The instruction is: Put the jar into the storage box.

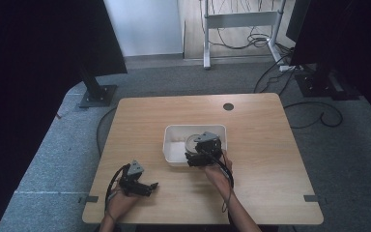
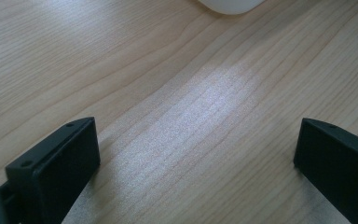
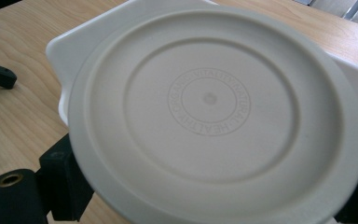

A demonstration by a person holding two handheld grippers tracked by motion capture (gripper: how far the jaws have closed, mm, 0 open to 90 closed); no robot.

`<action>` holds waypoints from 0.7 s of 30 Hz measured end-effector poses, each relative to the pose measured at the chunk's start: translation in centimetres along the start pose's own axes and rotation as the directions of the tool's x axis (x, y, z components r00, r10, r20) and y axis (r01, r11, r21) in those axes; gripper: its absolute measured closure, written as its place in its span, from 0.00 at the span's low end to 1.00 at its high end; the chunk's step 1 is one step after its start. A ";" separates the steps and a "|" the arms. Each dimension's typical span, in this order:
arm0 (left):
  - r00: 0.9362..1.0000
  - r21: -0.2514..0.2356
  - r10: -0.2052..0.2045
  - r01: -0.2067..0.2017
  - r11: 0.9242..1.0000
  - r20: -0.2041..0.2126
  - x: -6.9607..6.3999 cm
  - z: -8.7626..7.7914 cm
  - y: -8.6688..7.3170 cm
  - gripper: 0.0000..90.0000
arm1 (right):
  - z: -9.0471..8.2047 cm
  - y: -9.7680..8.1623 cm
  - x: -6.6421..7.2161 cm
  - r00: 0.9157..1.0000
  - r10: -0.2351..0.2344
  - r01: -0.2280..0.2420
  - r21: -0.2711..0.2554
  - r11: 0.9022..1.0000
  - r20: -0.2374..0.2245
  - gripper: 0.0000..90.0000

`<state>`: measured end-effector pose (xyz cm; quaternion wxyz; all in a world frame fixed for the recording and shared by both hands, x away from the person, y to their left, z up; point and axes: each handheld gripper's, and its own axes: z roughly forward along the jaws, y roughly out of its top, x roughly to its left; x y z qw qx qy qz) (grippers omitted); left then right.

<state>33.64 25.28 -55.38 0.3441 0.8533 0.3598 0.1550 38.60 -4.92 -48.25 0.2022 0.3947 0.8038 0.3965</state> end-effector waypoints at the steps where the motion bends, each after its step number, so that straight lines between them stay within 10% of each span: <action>1: 1.000 0.000 0.000 0.000 1.000 0.000 0.0 0.0 0.0 0.00 | 0.1 0.1 0.0 1.000 -0.001 0.001 0.001 1.000 0.001 0.11; 21: 1.000 -0.002 0.000 0.000 1.000 0.002 0.0 0.0 0.0 0.00 | 3.7 0.5 0.9 1.000 -0.001 0.001 0.028 1.000 0.015 0.11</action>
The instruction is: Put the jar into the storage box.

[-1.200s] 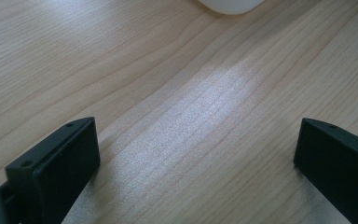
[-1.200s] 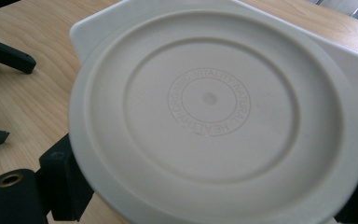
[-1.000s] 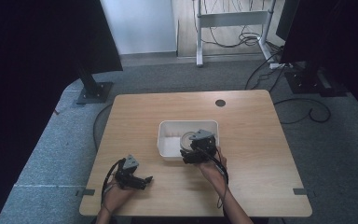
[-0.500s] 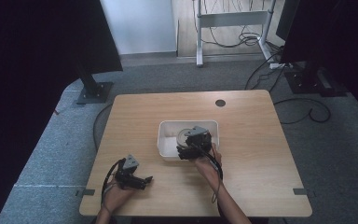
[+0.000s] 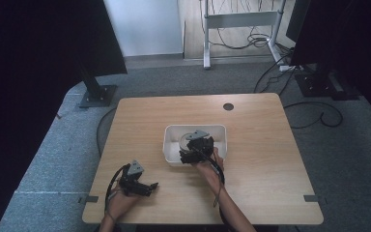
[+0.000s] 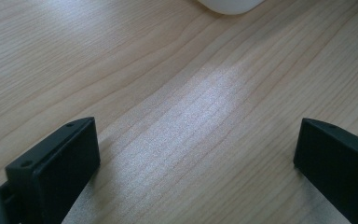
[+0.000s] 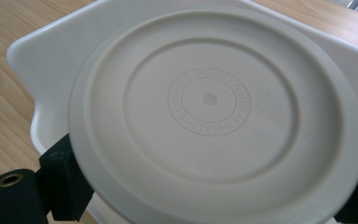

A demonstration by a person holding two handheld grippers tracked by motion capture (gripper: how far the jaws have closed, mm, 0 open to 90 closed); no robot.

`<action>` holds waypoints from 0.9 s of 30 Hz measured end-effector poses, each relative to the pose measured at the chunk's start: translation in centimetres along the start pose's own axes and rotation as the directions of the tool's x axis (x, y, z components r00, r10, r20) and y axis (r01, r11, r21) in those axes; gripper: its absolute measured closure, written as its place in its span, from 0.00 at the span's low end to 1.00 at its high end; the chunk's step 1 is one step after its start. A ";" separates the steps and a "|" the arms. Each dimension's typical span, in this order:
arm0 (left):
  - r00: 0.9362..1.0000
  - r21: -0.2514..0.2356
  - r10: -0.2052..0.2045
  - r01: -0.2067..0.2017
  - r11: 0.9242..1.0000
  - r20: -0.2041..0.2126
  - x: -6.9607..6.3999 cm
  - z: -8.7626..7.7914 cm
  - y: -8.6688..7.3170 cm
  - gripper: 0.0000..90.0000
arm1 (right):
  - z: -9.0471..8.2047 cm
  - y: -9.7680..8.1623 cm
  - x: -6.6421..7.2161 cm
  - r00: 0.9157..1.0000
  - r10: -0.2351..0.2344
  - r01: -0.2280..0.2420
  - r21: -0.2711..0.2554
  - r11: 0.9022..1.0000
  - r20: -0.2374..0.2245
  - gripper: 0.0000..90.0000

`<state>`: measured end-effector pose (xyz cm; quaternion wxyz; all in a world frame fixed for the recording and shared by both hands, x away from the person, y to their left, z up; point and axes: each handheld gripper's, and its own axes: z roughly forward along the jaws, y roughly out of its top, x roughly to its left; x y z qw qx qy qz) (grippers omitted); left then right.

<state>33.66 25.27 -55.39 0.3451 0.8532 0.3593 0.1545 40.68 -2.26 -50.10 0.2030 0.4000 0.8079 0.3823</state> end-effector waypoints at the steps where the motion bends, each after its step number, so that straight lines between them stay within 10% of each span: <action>1: 1.000 0.000 0.000 0.000 1.000 0.000 0.0 0.0 0.0 0.00 | 0.2 0.0 0.1 1.000 -0.003 0.003 0.004 1.000 0.000 0.11; 27: 1.000 0.000 0.003 -0.003 1.000 0.002 0.0 0.0 0.0 0.00 | 2.1 -0.4 -0.1 1.000 0.020 -0.018 0.077 0.997 -0.024 0.10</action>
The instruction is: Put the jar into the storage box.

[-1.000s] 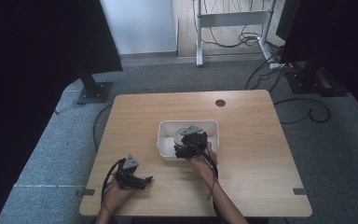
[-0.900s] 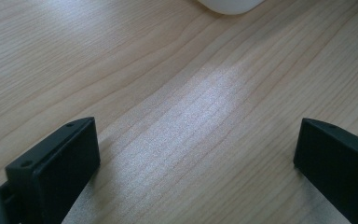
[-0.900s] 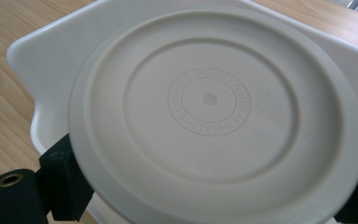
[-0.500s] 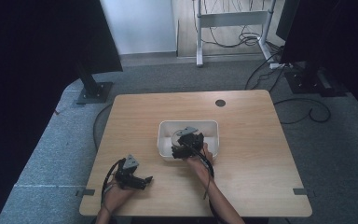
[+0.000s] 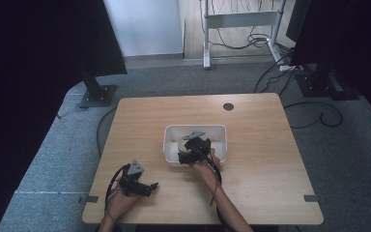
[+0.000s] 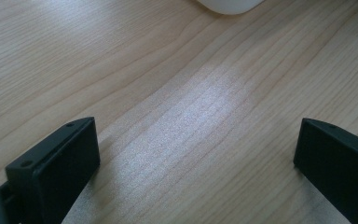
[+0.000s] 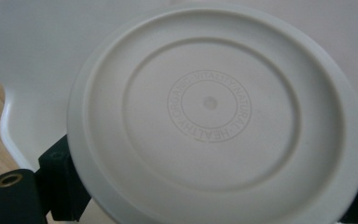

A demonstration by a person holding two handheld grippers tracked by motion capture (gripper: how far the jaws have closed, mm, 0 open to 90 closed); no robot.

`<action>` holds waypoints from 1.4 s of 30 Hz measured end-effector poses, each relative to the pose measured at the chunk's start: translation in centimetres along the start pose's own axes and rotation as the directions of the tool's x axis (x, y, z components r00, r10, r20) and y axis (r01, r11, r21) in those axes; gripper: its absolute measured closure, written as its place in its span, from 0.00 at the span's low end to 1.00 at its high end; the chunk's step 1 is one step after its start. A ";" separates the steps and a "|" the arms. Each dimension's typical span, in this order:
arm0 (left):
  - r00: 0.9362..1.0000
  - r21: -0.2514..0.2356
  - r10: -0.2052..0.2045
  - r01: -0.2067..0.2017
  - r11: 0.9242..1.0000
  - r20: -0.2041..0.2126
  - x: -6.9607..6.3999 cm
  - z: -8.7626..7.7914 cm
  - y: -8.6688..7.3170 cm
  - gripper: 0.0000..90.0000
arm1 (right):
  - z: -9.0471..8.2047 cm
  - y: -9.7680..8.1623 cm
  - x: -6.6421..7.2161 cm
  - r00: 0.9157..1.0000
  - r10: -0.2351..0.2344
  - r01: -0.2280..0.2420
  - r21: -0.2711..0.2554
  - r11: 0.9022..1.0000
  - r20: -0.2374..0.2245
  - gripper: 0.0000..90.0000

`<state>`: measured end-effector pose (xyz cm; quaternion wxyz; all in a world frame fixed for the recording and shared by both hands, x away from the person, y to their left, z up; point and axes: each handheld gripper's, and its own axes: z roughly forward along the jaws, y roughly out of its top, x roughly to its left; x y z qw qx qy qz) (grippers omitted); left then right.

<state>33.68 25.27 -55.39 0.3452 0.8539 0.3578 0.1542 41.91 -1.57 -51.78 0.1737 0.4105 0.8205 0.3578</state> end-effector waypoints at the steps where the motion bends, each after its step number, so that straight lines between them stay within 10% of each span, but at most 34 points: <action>1: 1.000 0.000 0.000 0.000 1.000 0.000 0.0 0.0 0.0 0.00 | 0.0 0.0 0.0 1.000 -0.001 0.001 0.001 1.000 -0.001 0.10; 42: 1.000 0.000 0.000 0.000 1.000 0.000 0.0 0.0 0.0 0.00 | -3.4 -0.2 -0.2 0.996 -0.082 0.080 -0.070 0.994 -0.025 0.03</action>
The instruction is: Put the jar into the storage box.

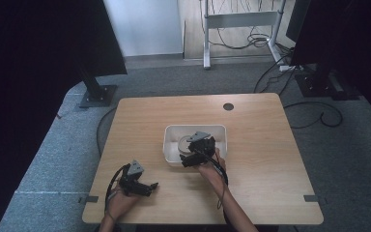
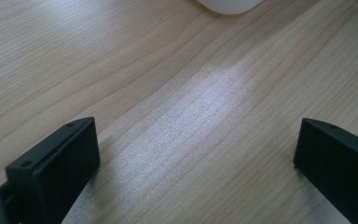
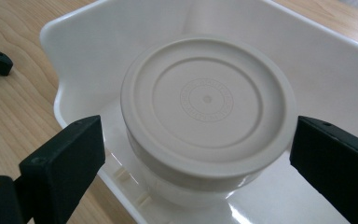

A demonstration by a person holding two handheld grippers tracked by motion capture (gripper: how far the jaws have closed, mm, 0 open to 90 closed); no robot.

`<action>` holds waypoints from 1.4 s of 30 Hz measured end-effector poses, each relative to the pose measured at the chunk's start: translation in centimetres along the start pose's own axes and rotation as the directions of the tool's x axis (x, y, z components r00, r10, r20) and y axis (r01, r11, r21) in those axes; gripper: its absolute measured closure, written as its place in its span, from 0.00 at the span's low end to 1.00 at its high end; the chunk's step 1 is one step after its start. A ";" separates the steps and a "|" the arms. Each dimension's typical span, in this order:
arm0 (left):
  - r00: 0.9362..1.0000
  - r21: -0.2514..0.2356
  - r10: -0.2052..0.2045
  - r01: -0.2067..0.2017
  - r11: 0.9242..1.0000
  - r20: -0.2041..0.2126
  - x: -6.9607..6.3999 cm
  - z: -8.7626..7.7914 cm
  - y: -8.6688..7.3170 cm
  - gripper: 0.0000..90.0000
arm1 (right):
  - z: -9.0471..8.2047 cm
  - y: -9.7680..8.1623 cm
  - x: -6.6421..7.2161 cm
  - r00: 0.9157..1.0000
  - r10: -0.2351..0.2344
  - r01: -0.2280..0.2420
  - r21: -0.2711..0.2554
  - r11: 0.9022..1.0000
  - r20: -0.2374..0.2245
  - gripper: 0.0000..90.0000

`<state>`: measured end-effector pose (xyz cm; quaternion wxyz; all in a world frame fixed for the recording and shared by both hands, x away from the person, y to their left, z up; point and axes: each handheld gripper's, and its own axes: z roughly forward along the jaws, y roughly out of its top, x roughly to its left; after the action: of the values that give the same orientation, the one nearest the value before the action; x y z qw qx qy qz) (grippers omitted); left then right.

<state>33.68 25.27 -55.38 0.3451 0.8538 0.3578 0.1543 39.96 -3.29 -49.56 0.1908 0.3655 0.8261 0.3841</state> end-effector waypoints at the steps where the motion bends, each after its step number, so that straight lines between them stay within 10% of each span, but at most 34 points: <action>1: 1.000 0.000 0.000 0.000 1.000 0.000 0.0 0.0 0.0 0.00 | -0.1 0.0 0.0 1.000 0.000 0.000 -0.001 1.000 -0.001 0.03; 42: 1.000 0.001 0.001 -0.001 1.000 0.000 0.0 0.0 0.0 0.00 | -4.3 -2.8 -0.9 1.000 -0.014 0.013 -0.031 0.999 -0.015 0.03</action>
<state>33.67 25.27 -55.38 0.3448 0.8541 0.3576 0.1542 36.74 -7.32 -48.95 0.1928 0.3539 0.8240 0.3983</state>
